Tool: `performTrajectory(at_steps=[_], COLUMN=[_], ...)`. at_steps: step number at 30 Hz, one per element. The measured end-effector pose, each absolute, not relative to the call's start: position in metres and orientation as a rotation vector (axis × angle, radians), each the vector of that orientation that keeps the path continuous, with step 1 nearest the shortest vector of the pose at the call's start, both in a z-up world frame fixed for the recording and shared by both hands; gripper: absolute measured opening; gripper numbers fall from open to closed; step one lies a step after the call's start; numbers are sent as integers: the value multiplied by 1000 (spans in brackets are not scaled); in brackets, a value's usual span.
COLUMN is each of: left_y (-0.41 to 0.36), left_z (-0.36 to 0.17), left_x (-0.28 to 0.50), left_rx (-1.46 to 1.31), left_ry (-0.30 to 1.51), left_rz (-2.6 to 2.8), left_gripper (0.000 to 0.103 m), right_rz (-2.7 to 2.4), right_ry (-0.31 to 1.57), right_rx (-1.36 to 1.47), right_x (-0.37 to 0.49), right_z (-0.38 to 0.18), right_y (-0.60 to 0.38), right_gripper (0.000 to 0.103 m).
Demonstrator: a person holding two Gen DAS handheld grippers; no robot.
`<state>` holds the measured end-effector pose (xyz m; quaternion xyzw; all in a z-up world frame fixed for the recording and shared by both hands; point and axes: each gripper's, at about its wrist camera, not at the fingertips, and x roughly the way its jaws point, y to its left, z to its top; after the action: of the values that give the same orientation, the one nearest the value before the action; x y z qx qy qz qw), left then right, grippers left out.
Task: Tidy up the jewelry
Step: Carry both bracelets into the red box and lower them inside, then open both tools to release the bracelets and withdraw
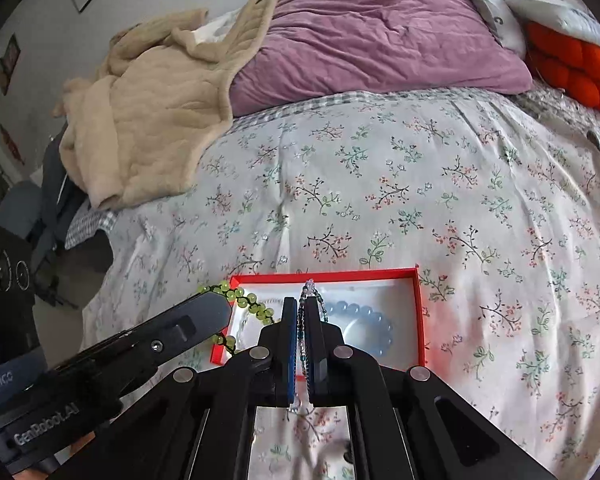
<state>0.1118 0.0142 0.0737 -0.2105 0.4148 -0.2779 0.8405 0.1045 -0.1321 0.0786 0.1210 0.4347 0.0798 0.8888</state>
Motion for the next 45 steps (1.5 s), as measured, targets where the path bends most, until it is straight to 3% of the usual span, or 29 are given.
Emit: performTrajectory(at_steps=[23, 34, 45], left_y=[30, 20, 16], left_z=[23, 17, 27], left_x=[134, 135, 132], left_rx=[-281, -204, -187], left_ry=[1057, 1043, 1003], left_rz=[-304, -306, -322], left_gripper=[6, 6, 10], right_rz=[117, 63, 65], right_ry=[991, 1038, 1015], right_rx=[304, 311, 289], right_x=[122, 129, 128], right_z=[39, 21, 32], right_y=[-150, -167, -171], right_gripper=[3, 3, 14])
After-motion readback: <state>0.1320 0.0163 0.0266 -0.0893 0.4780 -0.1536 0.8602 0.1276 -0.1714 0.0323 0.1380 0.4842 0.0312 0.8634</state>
